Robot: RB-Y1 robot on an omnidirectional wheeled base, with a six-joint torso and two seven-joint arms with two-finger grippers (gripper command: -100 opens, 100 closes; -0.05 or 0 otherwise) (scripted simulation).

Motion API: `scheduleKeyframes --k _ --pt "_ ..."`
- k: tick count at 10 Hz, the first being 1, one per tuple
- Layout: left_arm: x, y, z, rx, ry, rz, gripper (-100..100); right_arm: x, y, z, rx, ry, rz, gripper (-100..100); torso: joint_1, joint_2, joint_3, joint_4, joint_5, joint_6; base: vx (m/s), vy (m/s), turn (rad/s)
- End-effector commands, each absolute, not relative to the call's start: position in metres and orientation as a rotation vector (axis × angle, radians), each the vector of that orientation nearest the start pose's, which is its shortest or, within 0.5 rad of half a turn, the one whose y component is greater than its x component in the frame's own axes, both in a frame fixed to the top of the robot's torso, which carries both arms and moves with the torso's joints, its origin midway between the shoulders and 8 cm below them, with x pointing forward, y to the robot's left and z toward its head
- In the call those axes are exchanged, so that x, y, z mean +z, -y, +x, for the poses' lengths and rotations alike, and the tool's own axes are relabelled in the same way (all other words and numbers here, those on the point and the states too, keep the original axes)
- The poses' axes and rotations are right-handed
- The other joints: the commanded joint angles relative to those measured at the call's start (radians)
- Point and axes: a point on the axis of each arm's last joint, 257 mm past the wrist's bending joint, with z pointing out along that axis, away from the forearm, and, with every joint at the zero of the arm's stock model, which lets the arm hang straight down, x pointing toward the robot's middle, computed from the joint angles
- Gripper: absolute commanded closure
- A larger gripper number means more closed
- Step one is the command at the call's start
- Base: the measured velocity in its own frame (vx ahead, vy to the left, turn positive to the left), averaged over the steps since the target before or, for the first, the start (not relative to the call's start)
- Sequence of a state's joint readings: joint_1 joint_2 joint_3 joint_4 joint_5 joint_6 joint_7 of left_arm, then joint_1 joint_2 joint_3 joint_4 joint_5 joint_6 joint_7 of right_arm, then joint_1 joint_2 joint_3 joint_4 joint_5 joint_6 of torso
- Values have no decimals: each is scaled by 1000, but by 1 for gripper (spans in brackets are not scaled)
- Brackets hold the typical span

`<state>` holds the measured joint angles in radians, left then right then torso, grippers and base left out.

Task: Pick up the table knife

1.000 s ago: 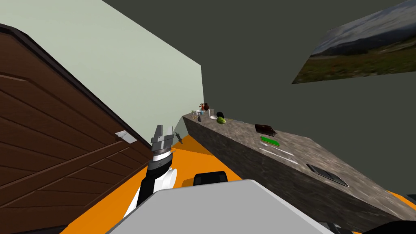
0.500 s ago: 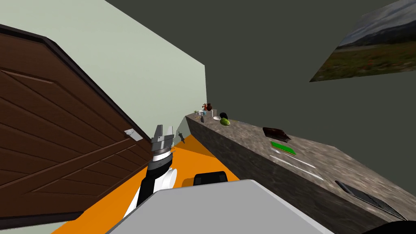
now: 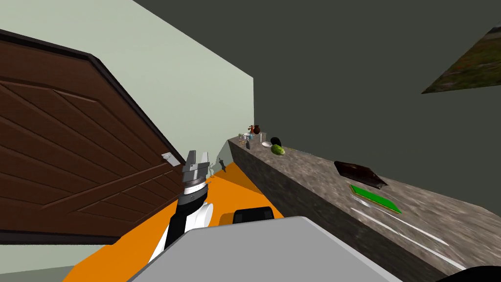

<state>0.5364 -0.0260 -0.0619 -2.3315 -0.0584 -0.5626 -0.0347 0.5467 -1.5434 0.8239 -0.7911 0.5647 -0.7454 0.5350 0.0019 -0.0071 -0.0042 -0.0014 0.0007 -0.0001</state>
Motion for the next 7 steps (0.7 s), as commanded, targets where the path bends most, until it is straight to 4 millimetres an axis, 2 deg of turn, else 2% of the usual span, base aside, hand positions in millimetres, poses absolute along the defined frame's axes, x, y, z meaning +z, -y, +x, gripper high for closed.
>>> scheduleKeyframes --k 1,3,4,5,6,7 --pt "47 -255 323 -1299 -575 -569 0 -329 750 -91 -140 -3129 -1231 -100 0 0 0 0 0 0 196 -47 265" --pt "47 -255 323 -1299 -575 -569 0 -334 749 -87 -147 -3121 -1222 -100 -5 -5 -3 -1 -1 0 185 -101 212" --pt "47 -255 323 -1299 -575 -569 0 -332 749 -88 -147 -3123 -1225 -100 -7 -3 -2 -1 -2 0 60 -59 43" --pt "47 -255 323 -1299 -575 -569 0 -332 750 -88 -148 -3122 -1225 0 -4 3 1 0 -2 1 14 -11 0" --pt "47 -255 323 -1299 -575 -569 0 -335 752 -94 -150 -3121 -1224 -100 -1 7 4 2 -1 2 31 -10 6" --pt "47 -255 323 -1299 -575 -569 0 -344 744 -98 -117 -3104 -1231 -100 0 8 4 2 -1 2 56 -1 2"
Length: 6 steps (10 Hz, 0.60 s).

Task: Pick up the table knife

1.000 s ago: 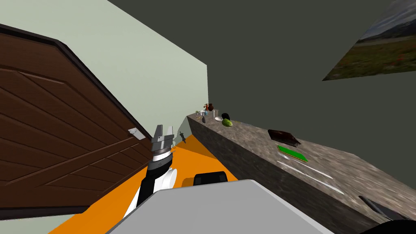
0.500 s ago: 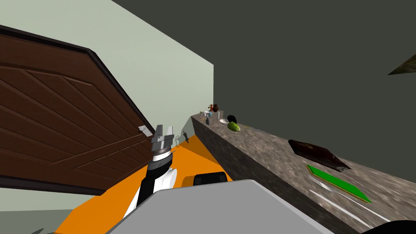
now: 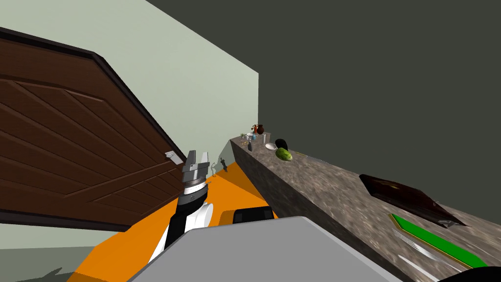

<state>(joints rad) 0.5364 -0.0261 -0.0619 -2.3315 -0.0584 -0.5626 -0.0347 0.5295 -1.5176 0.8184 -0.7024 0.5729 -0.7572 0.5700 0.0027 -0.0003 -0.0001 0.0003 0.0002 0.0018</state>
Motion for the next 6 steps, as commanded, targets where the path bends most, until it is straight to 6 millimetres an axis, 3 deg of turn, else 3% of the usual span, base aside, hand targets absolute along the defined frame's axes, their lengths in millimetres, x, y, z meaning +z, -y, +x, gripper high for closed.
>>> scheduleKeyframes --k 1,2,5,6 --pt "47 -255 323 -1299 -575 -569 0 -337 754 -101 -153 -3121 -1222 -100 0 0 0 0 0 0 44 2 -2" --pt "47 -255 323 -1299 -575 -569 0 -345 748 -105 -125 -3106 -1228 -100 0 0 0 0 0 0 38 -5 3" --pt "47 -255 323 -1299 -575 -569 0 -342 756 -116 -156 -3121 -1220 -100 0 1 1 0 0 0 32 -6 1" --pt "47 -255 323 -1299 -575 -569 0 -350 749 -120 -127 -3106 -1227 -100 0 1 1 0 0 0 33 0 4"
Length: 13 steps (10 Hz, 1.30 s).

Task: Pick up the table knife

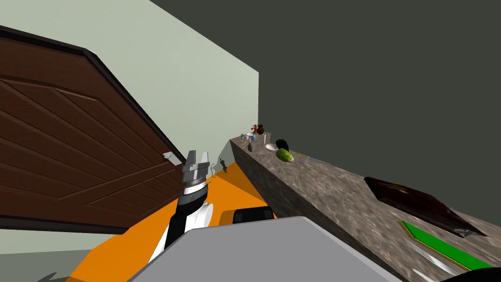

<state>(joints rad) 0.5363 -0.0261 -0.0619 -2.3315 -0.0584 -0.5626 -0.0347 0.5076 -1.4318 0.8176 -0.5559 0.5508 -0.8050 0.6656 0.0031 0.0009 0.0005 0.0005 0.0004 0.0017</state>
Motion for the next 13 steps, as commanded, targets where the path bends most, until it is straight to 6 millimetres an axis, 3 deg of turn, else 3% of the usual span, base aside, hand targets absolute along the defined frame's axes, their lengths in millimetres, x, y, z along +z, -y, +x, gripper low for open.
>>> scheduleKeyframes --k 1,2,4,10,13 --pt "47 -255 323 -1299 -575 -569 0 -344 756 -123 -156 -3121 -1220 -100 0 0 0 0 0 0 29 1 0" --pt "47 -255 323 -1299 -575 -569 0 -353 748 -127 -125 -3104 -1227 -100 0 0 0 0 0 0 35 -1 2" --pt "47 -255 323 -1299 -575 -569 0 -347 756 -131 -155 -3121 -1219 -100 0 0 0 0 0 0 24 -3 0" --pt "47 -255 323 -1299 -575 -569 0 -360 746 -159 -135 -3115 -1225 -100 0 1 0 0 -1 0 35 -6 3" --pt "47 -255 323 -1299 -575 -569 0 -358 749 -160 -149 -3122 -1222 -100 -1 1 1 0 -2 0 21 2 -4"
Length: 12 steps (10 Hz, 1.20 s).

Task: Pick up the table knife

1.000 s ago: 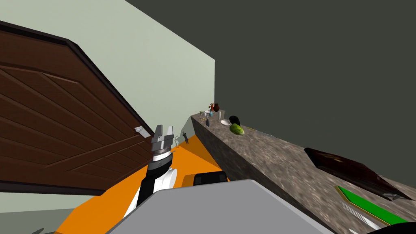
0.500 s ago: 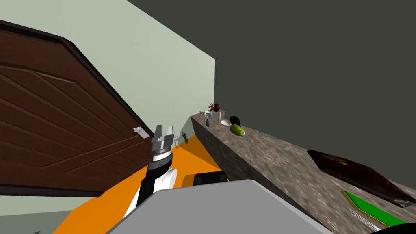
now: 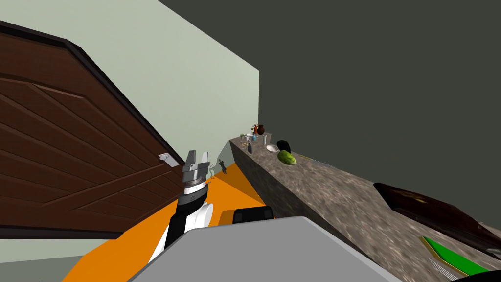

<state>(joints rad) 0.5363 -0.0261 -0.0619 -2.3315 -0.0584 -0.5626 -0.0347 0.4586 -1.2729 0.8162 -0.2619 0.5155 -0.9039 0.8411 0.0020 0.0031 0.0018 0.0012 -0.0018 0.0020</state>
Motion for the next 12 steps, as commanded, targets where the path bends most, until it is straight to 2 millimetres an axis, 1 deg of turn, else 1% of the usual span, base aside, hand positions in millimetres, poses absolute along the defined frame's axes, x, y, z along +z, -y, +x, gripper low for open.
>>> scheduleKeyframes --k 1,5,6,7,9,11,12 --pt "47 -255 323 -1299 -575 -569 0 -357 748 -160 -146 -3121 -1223 100 0 0 0 0 0 0 0 0 0" --pt "47 -255 323 -1299 -575 -569 0 -357 748 -161 -147 -3122 -1222 100 -1 1 1 0 -1 0 0 1 -3" --pt "47 -255 323 -1299 -575 -569 0 -357 748 -161 -147 -3122 -1222 0 -1 1 1 0 -1 0 0 0 0" --pt "47 -255 323 -1299 -575 -569 0 -355 751 -154 -149 -3122 -1221 100 -1 1 1 0 -1 0 -30 0 -1" --pt "47 -255 323 -1299 -575 -569 0 -355 751 -154 -149 -3122 -1221 100 -1 3 2 1 -1 0 -28 3 4" --pt "47 -255 323 -1299 -575 -569 0 -349 755 -138 -154 -3122 -1219 100 -1 2 1 1 0 0 -40 7 -6" --pt "47 -255 323 -1299 -575 -569 0 -341 762 -134 -181 -3136 -1213 100 -1 3 2 1 0 0 -69 9 2"
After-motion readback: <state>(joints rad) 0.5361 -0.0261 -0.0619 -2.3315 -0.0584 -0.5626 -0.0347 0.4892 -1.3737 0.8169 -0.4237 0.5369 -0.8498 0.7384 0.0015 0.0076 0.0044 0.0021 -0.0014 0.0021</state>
